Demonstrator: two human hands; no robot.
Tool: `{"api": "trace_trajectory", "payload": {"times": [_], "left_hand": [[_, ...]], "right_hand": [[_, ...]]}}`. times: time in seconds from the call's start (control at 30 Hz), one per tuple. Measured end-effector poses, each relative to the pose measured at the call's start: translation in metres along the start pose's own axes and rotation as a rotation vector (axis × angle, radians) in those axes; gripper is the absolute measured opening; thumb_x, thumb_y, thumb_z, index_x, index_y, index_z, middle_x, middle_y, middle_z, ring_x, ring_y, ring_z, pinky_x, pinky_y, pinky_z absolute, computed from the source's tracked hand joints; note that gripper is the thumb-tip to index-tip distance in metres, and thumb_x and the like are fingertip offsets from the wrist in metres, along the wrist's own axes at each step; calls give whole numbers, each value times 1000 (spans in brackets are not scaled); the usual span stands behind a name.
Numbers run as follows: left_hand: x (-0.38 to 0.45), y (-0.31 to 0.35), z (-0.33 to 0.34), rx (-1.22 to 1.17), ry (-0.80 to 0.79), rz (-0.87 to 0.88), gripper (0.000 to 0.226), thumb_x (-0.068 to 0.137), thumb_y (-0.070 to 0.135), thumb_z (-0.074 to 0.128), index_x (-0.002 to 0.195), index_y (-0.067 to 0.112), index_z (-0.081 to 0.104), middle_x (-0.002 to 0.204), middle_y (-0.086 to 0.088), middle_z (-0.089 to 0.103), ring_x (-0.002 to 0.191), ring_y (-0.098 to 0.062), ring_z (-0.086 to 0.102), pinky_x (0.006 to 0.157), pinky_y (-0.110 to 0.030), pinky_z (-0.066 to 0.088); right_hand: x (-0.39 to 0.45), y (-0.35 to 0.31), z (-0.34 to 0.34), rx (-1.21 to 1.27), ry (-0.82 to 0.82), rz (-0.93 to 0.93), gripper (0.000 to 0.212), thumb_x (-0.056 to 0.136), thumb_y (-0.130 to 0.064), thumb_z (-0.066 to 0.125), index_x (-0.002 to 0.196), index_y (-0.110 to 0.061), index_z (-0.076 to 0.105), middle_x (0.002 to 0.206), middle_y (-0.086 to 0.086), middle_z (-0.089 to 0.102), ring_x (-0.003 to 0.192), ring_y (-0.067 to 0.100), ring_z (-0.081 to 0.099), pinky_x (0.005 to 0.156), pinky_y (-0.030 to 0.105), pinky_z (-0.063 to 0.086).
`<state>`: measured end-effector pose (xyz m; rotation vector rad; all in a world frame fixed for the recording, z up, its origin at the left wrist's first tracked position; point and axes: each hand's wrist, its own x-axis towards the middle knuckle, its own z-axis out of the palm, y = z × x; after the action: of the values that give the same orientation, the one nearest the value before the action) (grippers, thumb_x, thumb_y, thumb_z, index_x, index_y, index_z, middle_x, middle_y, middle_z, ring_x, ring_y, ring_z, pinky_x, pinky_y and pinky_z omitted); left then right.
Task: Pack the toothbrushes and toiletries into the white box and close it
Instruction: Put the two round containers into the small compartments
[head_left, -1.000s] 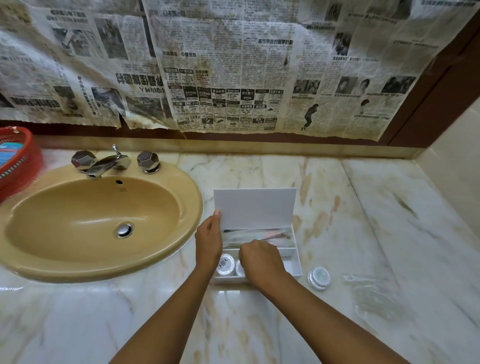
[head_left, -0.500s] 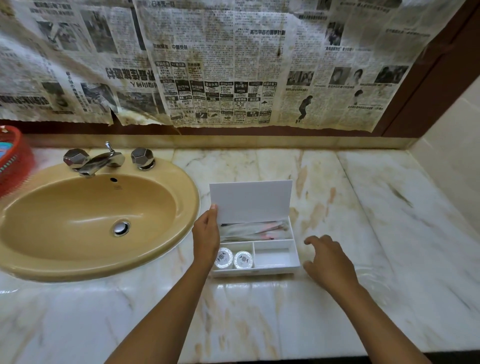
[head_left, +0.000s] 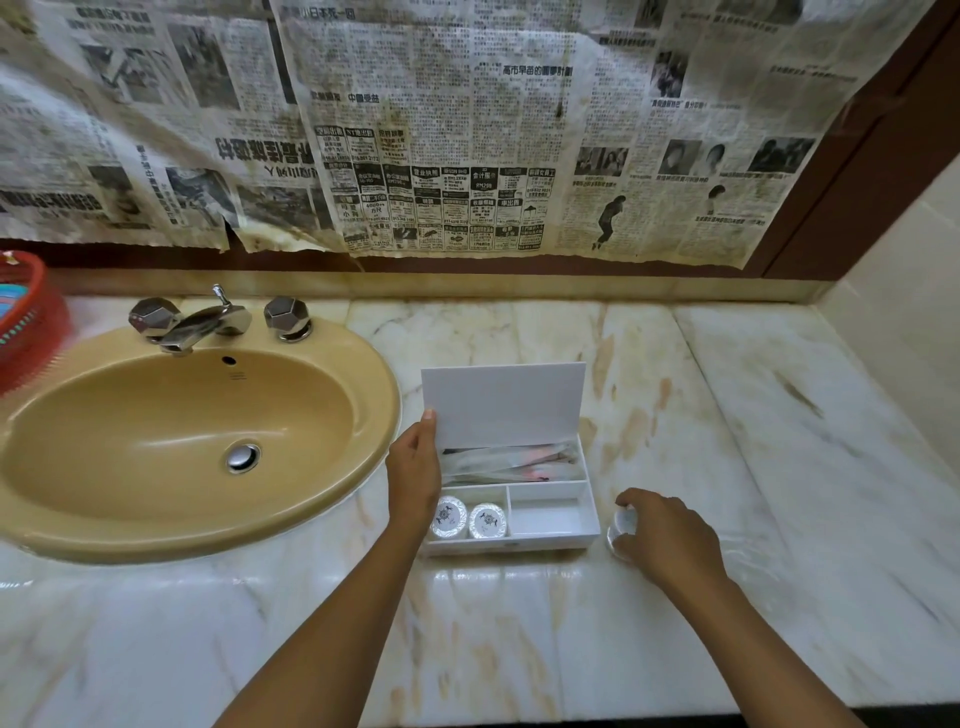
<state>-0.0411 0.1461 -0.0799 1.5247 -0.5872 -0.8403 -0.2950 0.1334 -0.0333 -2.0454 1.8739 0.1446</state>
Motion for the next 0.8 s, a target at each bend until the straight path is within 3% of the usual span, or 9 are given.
{"api": "trace_trajectory", "payload": {"times": [0.13, 0.27, 0.47, 0.63, 0.8], "left_hand": [[1, -2, 0, -5, -2, -2, 32, 103, 38, 46, 89, 26, 72, 91, 8, 75, 90, -8, 69, 77, -22, 50], [3, -4, 0, -1, 3, -3, 32, 103, 37, 47, 85, 28, 72, 88, 10, 76, 89, -10, 69, 80, -25, 52], [3, -5, -1, 32, 14, 7, 37, 103, 39, 45, 85, 19, 71, 87, 0, 74, 82, -13, 66, 78, -30, 52], [4, -5, -1, 40, 22, 5, 40, 103, 40, 45, 87, 15, 71, 89, -6, 74, 84, -19, 67, 77, -32, 52], [7, -12, -3, 55, 18, 4, 47, 100, 48, 45, 86, 10, 69, 89, -12, 72, 89, -31, 67, 83, -46, 54]], "right_hand": [[-5, -22, -18, 89, 132, -59, 45, 87, -41, 63, 125, -26, 47, 120, -1, 64, 103, 23, 62, 80, 27, 46], [-16, -60, -27, 184, 229, -266, 34, 83, -45, 65, 104, -25, 47, 106, -6, 65, 93, 24, 62, 71, 29, 45], [-21, -108, 2, 120, 66, -507, 30, 84, -46, 62, 101, -25, 48, 101, -3, 63, 94, 22, 59, 69, 30, 36], [-14, -114, 22, 50, 2, -520, 29, 86, -44, 59, 105, -22, 56, 108, -2, 64, 100, 23, 60, 77, 32, 42], [-6, -108, 30, 37, -37, -513, 25, 91, -39, 54, 97, -17, 64, 107, -1, 62, 100, 25, 60, 78, 33, 43]]}}
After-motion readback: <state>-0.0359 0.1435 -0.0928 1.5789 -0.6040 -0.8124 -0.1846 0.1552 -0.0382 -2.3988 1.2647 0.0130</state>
